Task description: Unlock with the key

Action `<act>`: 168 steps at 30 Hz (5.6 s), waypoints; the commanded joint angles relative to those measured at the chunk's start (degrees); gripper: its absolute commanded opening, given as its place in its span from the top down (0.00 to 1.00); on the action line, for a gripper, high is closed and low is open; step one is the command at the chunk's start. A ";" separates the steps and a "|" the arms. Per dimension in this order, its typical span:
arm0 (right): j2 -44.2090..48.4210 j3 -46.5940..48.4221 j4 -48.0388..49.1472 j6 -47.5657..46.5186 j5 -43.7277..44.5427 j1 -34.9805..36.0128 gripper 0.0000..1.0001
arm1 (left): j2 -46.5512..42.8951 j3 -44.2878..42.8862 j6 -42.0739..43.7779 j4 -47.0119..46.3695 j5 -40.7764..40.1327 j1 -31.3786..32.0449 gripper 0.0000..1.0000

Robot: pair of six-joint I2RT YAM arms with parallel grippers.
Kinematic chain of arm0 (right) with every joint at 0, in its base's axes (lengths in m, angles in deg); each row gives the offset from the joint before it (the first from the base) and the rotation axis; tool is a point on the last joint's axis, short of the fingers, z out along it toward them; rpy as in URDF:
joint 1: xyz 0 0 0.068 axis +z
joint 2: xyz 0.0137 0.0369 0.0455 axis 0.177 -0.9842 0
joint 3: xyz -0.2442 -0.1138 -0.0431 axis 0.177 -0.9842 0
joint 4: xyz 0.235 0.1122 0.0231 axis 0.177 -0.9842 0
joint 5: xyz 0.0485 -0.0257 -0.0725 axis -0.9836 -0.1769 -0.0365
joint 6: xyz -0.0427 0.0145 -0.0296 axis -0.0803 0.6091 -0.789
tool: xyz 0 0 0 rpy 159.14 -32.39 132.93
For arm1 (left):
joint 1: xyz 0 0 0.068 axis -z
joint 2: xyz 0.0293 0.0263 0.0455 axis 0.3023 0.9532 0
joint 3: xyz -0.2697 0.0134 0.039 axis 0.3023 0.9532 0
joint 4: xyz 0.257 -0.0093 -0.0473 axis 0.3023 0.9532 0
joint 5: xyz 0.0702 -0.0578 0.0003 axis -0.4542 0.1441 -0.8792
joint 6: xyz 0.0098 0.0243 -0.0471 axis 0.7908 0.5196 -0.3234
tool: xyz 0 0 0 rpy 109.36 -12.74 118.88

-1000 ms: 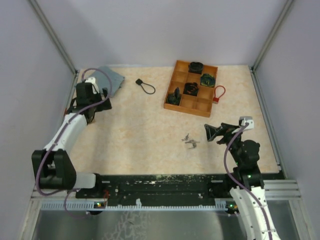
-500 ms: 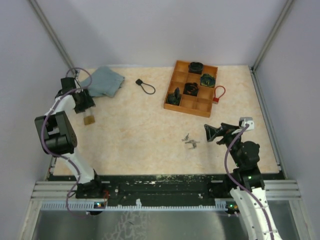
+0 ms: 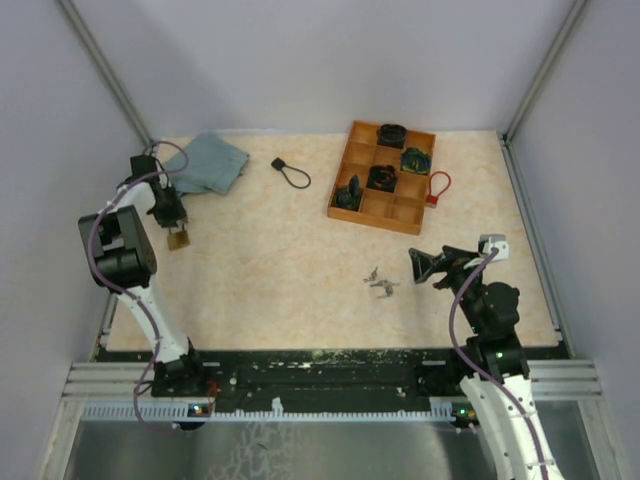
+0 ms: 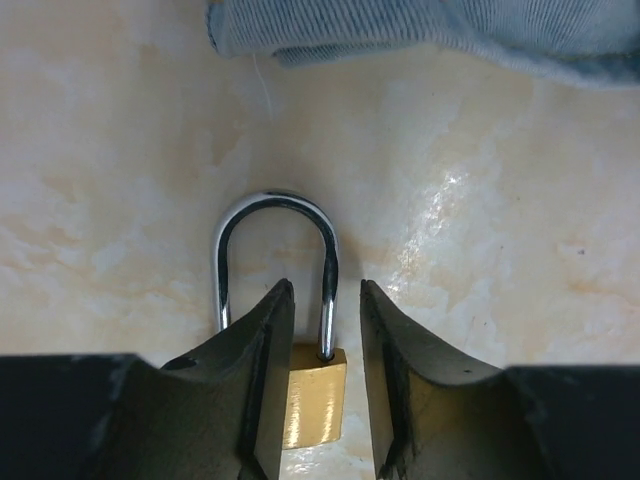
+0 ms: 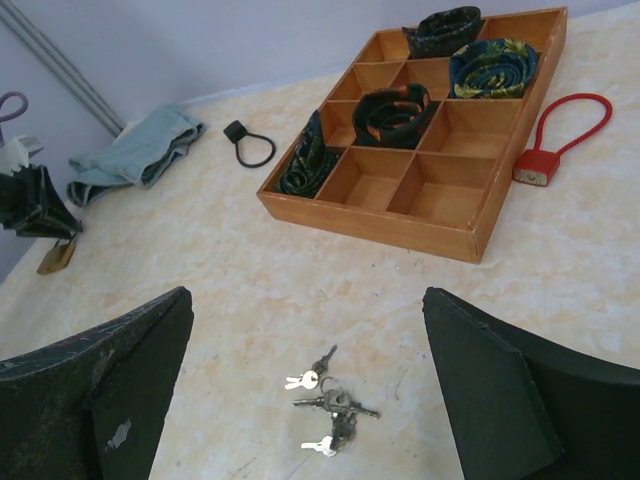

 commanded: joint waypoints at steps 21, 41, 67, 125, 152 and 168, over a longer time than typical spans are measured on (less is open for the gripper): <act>1.15 1.19 1.39 -0.43 1.31 0.64 0.02 | -1.37 0.48 1.33 5.65 2.46 5.80 1.00; -6.86 0.44 6.42 0.21 -12.92 0.65 0.02 | -31.68 35.31 -30.06 -31.24 33.18 14.32 1.00; -27.05 0.78 12.62 1.32 -10.58 15.02 0.04 | -16.74 31.81 -26.92 -36.02 23.58 30.82 1.00; -70.60 26.46 -10.80 -10.20 9.97 20.32 0.60 | -48.71 59.57 -27.07 -46.71 23.53 34.51 0.18; -73.30 26.70 -11.55 -10.87 4.21 20.37 0.69 | -48.34 60.70 -32.07 -57.46 20.69 42.93 0.16; -64.16 26.05 -11.30 -10.38 5.68 20.45 1.00 | -40.67 59.38 -34.25 -65.93 23.05 44.70 0.16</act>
